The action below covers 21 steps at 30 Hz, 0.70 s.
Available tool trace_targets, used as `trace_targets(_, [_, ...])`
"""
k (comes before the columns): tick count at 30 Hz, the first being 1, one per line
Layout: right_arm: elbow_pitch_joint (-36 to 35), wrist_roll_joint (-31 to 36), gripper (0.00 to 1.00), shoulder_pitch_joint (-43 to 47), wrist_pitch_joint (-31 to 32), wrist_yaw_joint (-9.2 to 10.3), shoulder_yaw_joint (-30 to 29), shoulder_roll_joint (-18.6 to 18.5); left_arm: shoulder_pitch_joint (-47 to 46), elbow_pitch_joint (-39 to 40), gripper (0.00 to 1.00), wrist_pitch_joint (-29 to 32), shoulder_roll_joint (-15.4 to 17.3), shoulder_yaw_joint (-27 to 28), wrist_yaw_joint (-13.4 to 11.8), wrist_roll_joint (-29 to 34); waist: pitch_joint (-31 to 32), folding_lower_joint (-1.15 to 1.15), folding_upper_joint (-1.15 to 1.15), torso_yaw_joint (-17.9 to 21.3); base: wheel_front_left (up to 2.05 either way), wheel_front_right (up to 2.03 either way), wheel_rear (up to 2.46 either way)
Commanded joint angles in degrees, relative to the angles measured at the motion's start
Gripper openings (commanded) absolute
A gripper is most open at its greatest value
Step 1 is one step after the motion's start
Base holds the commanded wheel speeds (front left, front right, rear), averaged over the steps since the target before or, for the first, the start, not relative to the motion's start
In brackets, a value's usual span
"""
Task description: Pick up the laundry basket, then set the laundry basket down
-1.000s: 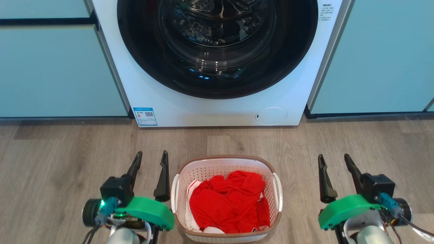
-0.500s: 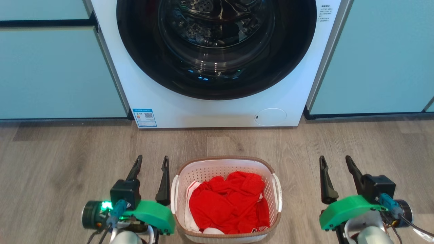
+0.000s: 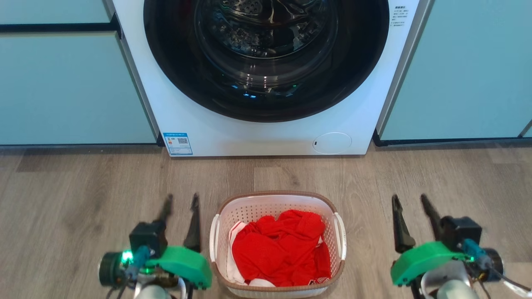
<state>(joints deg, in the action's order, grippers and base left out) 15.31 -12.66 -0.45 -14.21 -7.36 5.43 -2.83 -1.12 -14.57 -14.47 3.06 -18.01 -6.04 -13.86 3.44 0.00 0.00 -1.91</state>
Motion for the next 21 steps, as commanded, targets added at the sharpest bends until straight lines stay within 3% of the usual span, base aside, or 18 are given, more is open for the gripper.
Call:
trace_targets(1, [0.3,-0.1,0.0,0.1,0.0,0.0,0.0,0.0,0.2,-0.3,0.0,0.0,0.0,0.0,0.0,-0.1,0.0,0.0,0.0,0.0,0.0,0.0,0.0])
trace_targets(21, [1.4,-11.7,0.0,-0.1,2.4,-0.02,-0.9,-0.4,0.3,-1.5,0.0,2.5,0.5,2.7,1.9,-11.6,-0.5,0.0,0.0,0.3,0.0,0.0,0.0])
